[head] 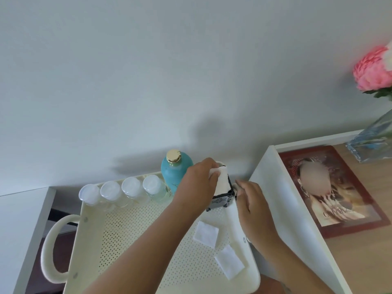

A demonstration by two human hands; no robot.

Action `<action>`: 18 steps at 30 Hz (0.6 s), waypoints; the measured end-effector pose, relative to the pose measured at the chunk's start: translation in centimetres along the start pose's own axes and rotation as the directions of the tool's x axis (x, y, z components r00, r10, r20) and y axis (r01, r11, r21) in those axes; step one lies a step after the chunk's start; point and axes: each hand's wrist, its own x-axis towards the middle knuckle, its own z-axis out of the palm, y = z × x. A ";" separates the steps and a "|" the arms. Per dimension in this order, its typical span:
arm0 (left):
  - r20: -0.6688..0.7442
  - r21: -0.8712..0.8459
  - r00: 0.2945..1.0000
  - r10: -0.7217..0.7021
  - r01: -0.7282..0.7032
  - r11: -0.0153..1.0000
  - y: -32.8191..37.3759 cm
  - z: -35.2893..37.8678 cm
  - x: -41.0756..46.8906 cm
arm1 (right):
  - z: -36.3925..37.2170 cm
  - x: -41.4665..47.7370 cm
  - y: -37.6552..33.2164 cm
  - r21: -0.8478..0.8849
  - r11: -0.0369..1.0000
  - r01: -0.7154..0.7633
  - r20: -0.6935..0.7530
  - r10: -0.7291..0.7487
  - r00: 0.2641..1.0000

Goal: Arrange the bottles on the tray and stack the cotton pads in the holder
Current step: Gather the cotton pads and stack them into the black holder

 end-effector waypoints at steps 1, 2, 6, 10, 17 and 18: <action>0.005 0.037 1.000 -0.009 0.008 0.999 0.2 0.1 0.2 | 0.1 -0.1 0.0 -0.015 1.000 0.007 0.000 -0.007 1.000; 0.003 0.096 1.000 -0.013 0.012 0.995 0.3 0.2 0.3 | 0.1 -0.2 0.1 -0.039 0.999 0.012 0.001 -0.012 1.000; -0.050 0.348 0.994 0.097 -0.074 0.935 0.9 0.6 -0.2 | 0.3 0.0 0.2 -0.110 0.993 0.034 0.006 -0.034 0.999; -0.156 0.355 0.952 0.265 -0.197 0.914 0.5 0.7 -1.7 | 0.5 0.0 0.4 -0.144 0.988 0.049 -0.009 -0.051 0.999; -0.038 0.515 0.957 0.287 -0.228 0.826 -2.1 1.8 -3.7 | 0.6 -0.1 0.8 -0.128 0.990 0.062 -0.029 -0.067 0.997; -0.020 0.540 0.959 0.284 -0.228 0.810 -2.3 1.9 -3.8 | 0.7 0.0 0.8 -0.128 0.990 0.067 -0.032 -0.071 0.997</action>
